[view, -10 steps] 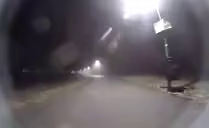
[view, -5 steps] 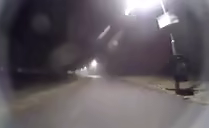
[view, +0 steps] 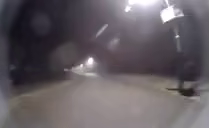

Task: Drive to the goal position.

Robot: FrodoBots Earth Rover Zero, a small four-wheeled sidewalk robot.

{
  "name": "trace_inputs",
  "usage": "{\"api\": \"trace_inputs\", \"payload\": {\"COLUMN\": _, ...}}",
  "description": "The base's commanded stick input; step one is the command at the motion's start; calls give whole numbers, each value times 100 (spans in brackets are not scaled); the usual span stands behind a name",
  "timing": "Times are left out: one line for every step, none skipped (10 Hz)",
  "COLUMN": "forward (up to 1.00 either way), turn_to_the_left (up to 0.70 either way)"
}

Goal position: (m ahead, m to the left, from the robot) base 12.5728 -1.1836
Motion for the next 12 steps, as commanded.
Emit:
{"api": "trace_inputs", "payload": {"forward": 100, "turn_to_the_left": 6}}
{"api": "trace_inputs", "payload": {"forward": 100, "turn_to_the_left": 6}}
{"api": "trace_inputs", "payload": {"forward": 100, "turn_to_the_left": 5}}
{"api": "trace_inputs", "payload": {"forward": 100, "turn_to_the_left": 5}}
{"api": "trace_inputs", "payload": {"forward": 100, "turn_to_the_left": 4}}
{"api": "trace_inputs", "payload": {"forward": 100, "turn_to_the_left": 4}}
{"api": "trace_inputs", "payload": {"forward": 100, "turn_to_the_left": 4}}
{"api": "trace_inputs", "payload": {"forward": 100, "turn_to_the_left": 4}}
{"api": "trace_inputs", "payload": {"forward": 100, "turn_to_the_left": 4}}
{"api": "trace_inputs", "payload": {"forward": 100, "turn_to_the_left": 4}}
{"api": "trace_inputs", "payload": {"forward": 100, "turn_to_the_left": 5}}
{"api": "trace_inputs", "payload": {"forward": 100, "turn_to_the_left": 5}}
